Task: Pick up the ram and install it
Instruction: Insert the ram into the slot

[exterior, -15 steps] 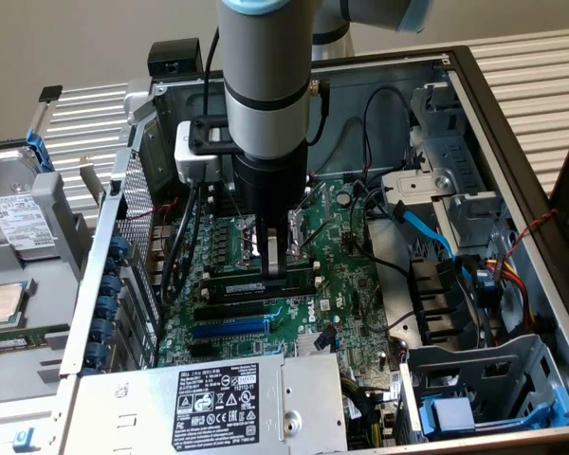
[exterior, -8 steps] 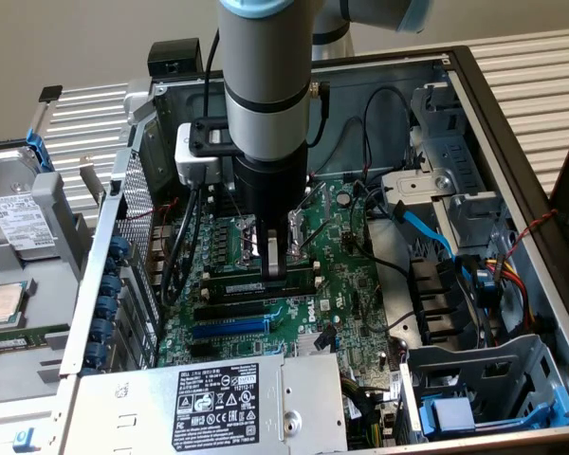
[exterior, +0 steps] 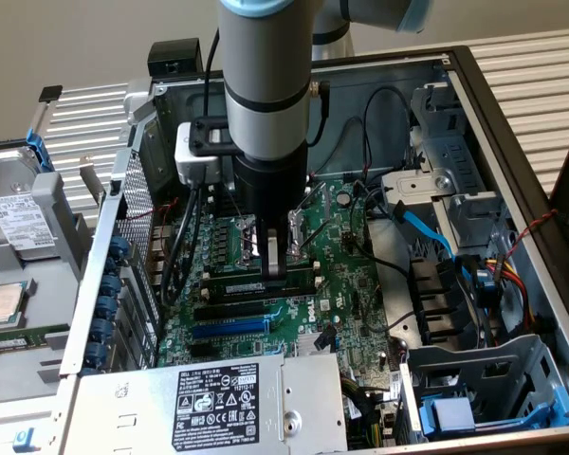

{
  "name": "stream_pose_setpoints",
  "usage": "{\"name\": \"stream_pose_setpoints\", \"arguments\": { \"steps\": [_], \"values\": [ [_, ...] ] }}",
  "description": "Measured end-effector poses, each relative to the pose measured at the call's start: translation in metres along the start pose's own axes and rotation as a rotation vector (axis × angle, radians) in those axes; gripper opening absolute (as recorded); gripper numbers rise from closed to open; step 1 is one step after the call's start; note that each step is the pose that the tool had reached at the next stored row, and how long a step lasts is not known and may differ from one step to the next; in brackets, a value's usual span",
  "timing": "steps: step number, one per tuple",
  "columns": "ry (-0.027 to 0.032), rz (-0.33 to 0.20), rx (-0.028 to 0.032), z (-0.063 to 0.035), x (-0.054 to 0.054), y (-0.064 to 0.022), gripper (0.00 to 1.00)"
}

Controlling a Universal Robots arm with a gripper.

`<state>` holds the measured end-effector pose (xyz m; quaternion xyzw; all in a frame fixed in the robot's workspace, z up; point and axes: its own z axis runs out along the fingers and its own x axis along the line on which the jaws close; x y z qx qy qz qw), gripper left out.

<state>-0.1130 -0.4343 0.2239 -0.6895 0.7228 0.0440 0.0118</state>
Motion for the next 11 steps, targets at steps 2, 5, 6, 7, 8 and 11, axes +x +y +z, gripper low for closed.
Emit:
{"name": "stream_pose_setpoints", "arguments": {
  "steps": [2, 5, 6, 7, 8, 11],
  "values": [
    [-0.0002, 0.000, 0.0001, -0.0015, 0.000, 0.0001, 0.31],
    [-0.0001, 0.000, 0.0000, -0.0059, 0.000, 0.0003, 0.31],
    [-0.0001, 0.000, 0.0000, -0.0076, -0.001, 0.0004, 0.31],
    [-0.0001, 0.000, 0.0001, -0.0095, -0.001, 0.0005, 0.31],
    [-0.0003, 0.000, 0.0001, -0.0114, -0.001, 0.0006, 0.31],
    [-0.0002, 0.000, 0.0001, -0.0179, -0.001, 0.0009, 0.31]
  ]
}}
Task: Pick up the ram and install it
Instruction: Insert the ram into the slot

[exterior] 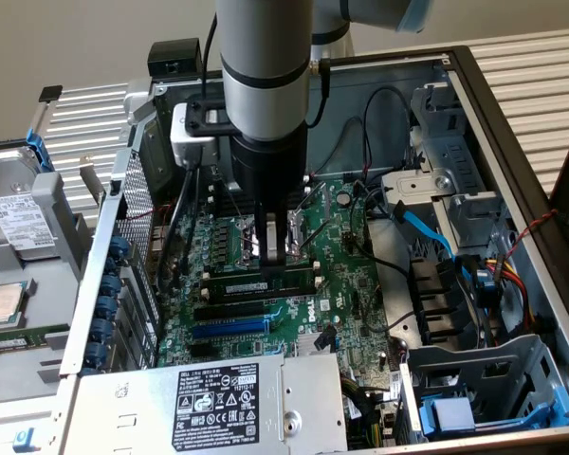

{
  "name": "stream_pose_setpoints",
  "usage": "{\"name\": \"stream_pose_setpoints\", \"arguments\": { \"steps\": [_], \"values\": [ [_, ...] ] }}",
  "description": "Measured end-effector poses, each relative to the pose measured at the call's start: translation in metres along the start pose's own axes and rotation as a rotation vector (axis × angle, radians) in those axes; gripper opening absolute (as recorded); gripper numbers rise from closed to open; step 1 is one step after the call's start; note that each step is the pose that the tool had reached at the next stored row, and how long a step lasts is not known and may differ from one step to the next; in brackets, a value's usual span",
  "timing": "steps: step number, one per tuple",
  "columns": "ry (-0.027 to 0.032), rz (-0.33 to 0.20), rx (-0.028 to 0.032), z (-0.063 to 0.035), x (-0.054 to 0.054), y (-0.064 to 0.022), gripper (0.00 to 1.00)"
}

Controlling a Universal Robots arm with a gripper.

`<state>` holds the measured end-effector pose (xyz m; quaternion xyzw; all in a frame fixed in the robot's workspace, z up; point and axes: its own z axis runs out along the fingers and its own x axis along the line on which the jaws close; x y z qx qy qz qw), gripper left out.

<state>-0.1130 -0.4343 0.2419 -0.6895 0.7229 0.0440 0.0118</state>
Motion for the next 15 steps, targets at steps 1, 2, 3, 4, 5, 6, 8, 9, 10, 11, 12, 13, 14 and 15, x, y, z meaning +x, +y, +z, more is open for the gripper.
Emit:
{"name": "stream_pose_setpoints", "arguments": {
  "steps": [1, 2, 3, 4, 5, 6, 8, 9, 10, 11, 12, 13, 14, 15],
  "values": [
    [-0.0001, 0.000, 0.0000, -0.0020, 0.000, 0.0001, 0.31],
    [-0.0001, 0.000, 0.0001, -0.0042, 0.000, 0.0002, 0.31],
    [-0.0003, 0.000, 0.0001, -0.0062, -0.001, 0.0002, 0.31],
    [-0.0001, 0.000, 0.0000, -0.0083, -0.001, 0.0004, 0.31],
    [-0.0001, 0.000, 0.0000, -0.0102, -0.001, 0.0005, 0.31],
    [-0.0004, 0.000, 0.0001, -0.0120, -0.001, 0.0005, 0.31],
    [-0.0009, 0.000, 0.0000, -0.0154, -0.001, 0.0007, 0.31],
    [-0.0011, 0.000, 0.0000, -0.0172, -0.001, 0.0008, 0.31],
    [-0.0014, 0.000, 0.0000, -0.0189, -0.001, 0.0009, 0.31],
    [-0.0017, 0.000, 0.0000, -0.0204, -0.002, 0.0010, 0.31],
    [-0.0020, 0.000, -0.0001, -0.0219, -0.002, 0.0010, 0.31],
    [-0.0024, 0.000, 0.0000, -0.0232, -0.002, 0.0011, 0.31],
    [-0.0026, 0.000, -0.0001, -0.0245, -0.002, 0.0011, 0.31],
    [-0.0028, 0.000, -0.0001, -0.0257, -0.002, 0.0012, 0.31]
  ]
}}
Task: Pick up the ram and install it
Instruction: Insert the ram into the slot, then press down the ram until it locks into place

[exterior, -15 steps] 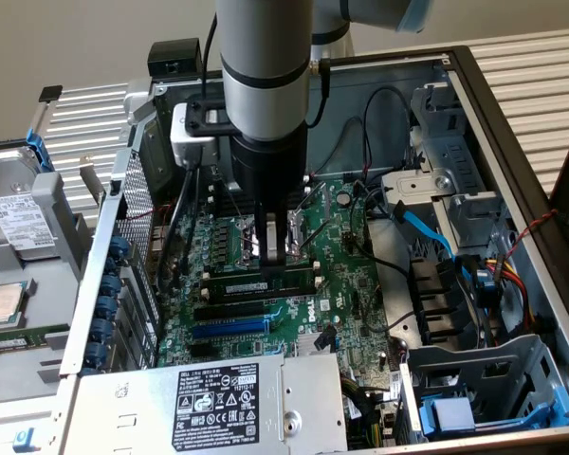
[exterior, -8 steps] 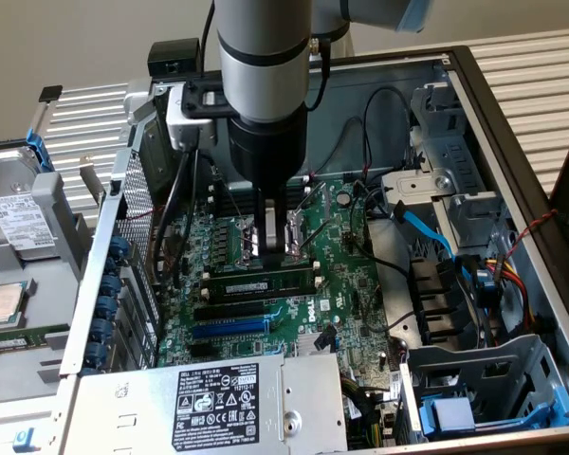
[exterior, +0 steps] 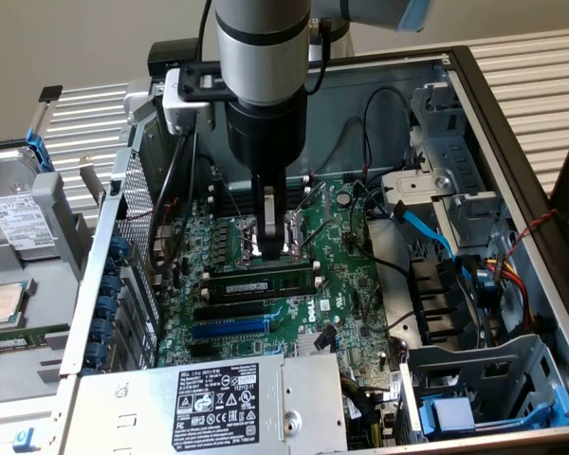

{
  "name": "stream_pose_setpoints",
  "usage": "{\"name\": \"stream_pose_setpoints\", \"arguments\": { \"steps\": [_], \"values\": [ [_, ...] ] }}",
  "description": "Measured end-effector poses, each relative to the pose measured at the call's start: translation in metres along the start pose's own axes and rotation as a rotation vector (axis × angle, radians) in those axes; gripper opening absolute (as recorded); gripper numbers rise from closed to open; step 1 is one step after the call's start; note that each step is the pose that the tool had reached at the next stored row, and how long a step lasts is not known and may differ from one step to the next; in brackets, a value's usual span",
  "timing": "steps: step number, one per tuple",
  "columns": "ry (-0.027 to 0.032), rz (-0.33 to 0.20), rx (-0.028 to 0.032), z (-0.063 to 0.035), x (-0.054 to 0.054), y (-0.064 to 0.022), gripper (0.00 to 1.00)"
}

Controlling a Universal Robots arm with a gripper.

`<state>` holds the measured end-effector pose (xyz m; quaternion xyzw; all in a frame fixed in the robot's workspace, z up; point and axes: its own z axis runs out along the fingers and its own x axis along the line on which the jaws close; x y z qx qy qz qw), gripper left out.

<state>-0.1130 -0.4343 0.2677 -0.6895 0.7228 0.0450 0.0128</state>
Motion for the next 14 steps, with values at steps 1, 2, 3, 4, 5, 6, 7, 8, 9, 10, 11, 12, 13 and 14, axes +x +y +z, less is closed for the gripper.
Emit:
{"name": "stream_pose_setpoints", "arguments": {
  "steps": [1, 2, 3, 4, 5, 6, 7, 8, 9, 10, 11, 12, 13, 14],
  "values": [
    [-0.0004, 0.000, 0.0000, -0.0011, -0.0001, 0.0001, 0.31],
    [-0.0006, 0.000, 0.0000, -0.0022, -0.0002, 0.0001, 0.31],
    [-0.0008, 0.000, -0.0001, -0.0032, -0.0003, 0.0002, 0.31],
    [-0.0012, 0.000, -0.0001, -0.0042, -0.0004, 0.0002, 0.31],
    [-0.0015, 0.000, -0.0001, -0.0051, -0.0004, 0.0003, 0.31],
    [-0.0019, 0.000, -0.0001, -0.0061, -0.0005, 0.0003, 0.31],
    [-0.0023, 0.000, -0.0001, -0.0070, -0.0006, 0.0003, 0.31],
    [-0.0028, 0.000, -0.0001, -0.0079, -0.0006, 0.0004, 0.31],
    [-0.0030, 0.000, -0.0002, -0.0085, -0.0007, 0.0004, 0.31],
    [-0.0032, 0.000, -0.0001, -0.0085, -0.0007, 0.0004, 0.31],
    [-0.0032, 0.000, -0.0001, -0.0085, -0.0007, 0.0004, 0.31],
    [-0.0031, 0.000, -0.0002, -0.0085, -0.0007, 0.0004, 0.31],
    [-0.0031, 0.000, -0.0002, -0.0085, -0.0007, 0.0004, 0.31],
    [-0.0031, 0.000, -0.0001, -0.0085, -0.0007, 0.0004, 0.31]
  ]
}}
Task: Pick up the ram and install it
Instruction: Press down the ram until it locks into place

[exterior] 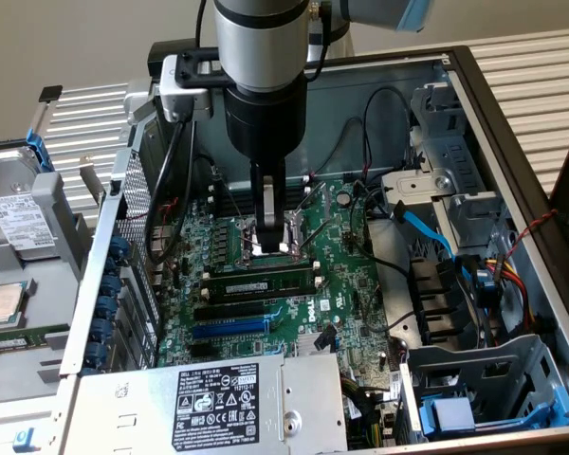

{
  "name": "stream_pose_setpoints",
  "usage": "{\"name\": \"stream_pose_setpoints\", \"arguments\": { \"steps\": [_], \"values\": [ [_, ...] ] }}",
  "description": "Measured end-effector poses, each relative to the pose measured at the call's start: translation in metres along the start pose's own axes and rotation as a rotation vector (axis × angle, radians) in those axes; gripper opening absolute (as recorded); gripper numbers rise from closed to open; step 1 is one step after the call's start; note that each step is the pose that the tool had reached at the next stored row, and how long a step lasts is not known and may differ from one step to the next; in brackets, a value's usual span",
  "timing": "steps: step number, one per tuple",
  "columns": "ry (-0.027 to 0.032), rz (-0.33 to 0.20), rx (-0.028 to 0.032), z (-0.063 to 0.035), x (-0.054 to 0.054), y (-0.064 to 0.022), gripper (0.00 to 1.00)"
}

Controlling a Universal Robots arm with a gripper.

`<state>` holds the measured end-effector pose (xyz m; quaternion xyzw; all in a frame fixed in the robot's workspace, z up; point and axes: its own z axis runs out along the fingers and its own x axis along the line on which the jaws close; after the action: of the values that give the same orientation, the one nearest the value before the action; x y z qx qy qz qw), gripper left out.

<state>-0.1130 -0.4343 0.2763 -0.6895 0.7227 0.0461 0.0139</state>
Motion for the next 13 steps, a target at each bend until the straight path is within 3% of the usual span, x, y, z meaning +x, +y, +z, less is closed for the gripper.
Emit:
{"name": "stream_pose_setpoints", "arguments": {
  "steps": [9, 13],
  "values": [
    [0.0000, 0.000, 0.0000, 0.0000, 0.0000, 0.0000, 0.31],
    [0.0000, 0.000, 0.0000, 0.0000, 0.0000, 0.0000, 0.16]
  ]
}}
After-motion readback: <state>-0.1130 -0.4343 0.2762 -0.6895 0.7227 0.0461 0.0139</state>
